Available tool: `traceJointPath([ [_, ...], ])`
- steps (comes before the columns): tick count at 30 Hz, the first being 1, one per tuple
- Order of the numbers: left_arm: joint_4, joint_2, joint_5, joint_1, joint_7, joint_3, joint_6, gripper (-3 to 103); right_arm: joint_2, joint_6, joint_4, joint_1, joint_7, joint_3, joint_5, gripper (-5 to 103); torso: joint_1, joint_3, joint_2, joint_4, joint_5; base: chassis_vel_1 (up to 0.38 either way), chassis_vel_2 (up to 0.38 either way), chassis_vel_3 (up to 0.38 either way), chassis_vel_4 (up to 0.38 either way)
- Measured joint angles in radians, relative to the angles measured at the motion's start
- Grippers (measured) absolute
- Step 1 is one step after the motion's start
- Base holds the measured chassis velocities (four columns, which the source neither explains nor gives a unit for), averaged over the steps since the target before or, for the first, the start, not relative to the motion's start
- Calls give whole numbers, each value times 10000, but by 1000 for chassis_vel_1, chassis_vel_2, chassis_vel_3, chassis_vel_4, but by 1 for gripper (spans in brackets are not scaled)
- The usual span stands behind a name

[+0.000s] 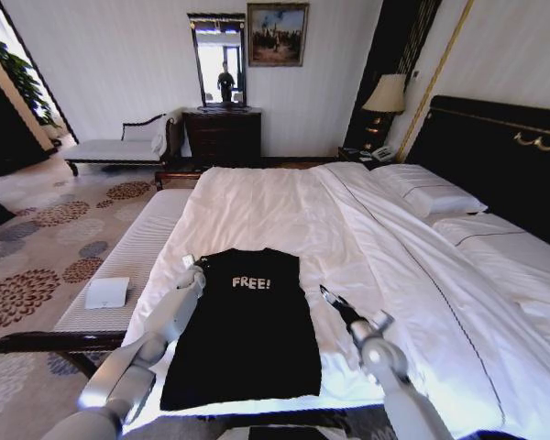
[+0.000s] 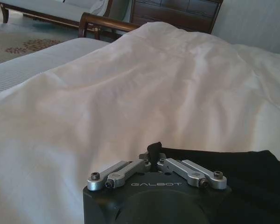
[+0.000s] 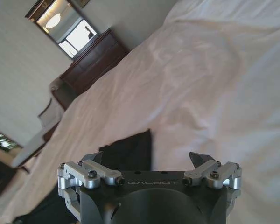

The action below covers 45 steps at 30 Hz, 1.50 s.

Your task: Fold the clothes on the bed.

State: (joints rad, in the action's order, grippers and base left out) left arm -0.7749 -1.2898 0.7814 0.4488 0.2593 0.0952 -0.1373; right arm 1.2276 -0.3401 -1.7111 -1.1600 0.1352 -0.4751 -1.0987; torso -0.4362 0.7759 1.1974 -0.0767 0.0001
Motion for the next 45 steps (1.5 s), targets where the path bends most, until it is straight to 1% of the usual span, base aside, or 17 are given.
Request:
traceJointPath([
  [2,-18,-1,0,12,9,-6,11,0,-50,-76,181,227,-14,71,-169,100,0,0,1,0,0,0,0,0,0],
  [4,-156,-35,3,107,111,-39,56,0,-294,-378,1314,1298,-152,547,-827,100,-1,1,0,-3,-4,0,0,0,0],
  [8,-264,-37,2,189,144,-72,91,0,-344,-497,2497,2263,-384,1188,-959,100,0,1,0,-5,-2,0,0,0,0],
  [10,-271,-78,0,199,151,-117,115,0,-124,-605,4009,3379,-863,1916,-516,100,0,0,0,-2,-1,0,0,0,0],
  [12,-263,-89,0,190,147,-128,120,0,-87,-607,4234,3523,-944,1999,-396,100,0,0,0,-1,0,0,0,0,0],
  [14,-219,-125,13,150,90,-151,141,0,167,-595,5461,4394,-1289,2362,141,100,-3,2,0,-1,0,0,0,0,0],
  [16,-232,-134,34,188,41,-114,173,0,366,-561,6240,4972,-1386,2528,263,100,-2,0,0,-3,-2,0,0,0,0],
  [18,-240,-135,34,211,29,-100,179,0,416,-544,6465,5113,-1417,2573,305,100,-2,0,0,-2,-2,0,0,0,0],
  [19,-268,-146,32,281,17,-69,202,0,529,-450,7060,5440,-1552,2682,469,100,-2,1,-1,-1,-1,0,0,0,0],
  [23,-344,-155,7,399,7,-40,217,0,686,-350,7824,5818,-1714,2688,578,100,0,0,0,-2,-4,0,0,0,0],
  [25,-449,-146,-15,511,5,-21,222,0,959,-193,8870,6177,-1859,2411,647,100,1,-2,0,-2,-1,0,0,0,0],
  [27,-483,-119,-14,533,5,-38,223,0,1091,-45,9425,6391,-1952,2248,697,100,3,-3,2,-2,-3,0,0,0,0],
  [35,-369,-131,7,501,-49,-89,243,0,1381,304,10460,6978,-2138,2078,998,100,4,-3,3,-4,-1,0,0,0,0],
  [37,-247,-309,-8,429,-63,-14,251,0,1540,465,11024,7361,-2238,2068,1298,100,3,-2,2,-3,-2,0,0,0,0],
  [40,-225,-371,-12,397,-63,-11,251,0,1602,523,11224,7498,-2267,2059,1423,101,3,-2,2,-6,-2,0,0,0,0],
  [43,-234,-415,-50,372,-51,-76,252,0,1777,620,11450,7716,-2271,1975,1584,86,0,0,1,-8,-1,0,0,0,0],
  [45,-235,-417,-55,372,-44,-76,252,0,1791,624,11452,7721,-2264,1966,1587,86,0,0,1,-8,-1,0,0,0,0],
])
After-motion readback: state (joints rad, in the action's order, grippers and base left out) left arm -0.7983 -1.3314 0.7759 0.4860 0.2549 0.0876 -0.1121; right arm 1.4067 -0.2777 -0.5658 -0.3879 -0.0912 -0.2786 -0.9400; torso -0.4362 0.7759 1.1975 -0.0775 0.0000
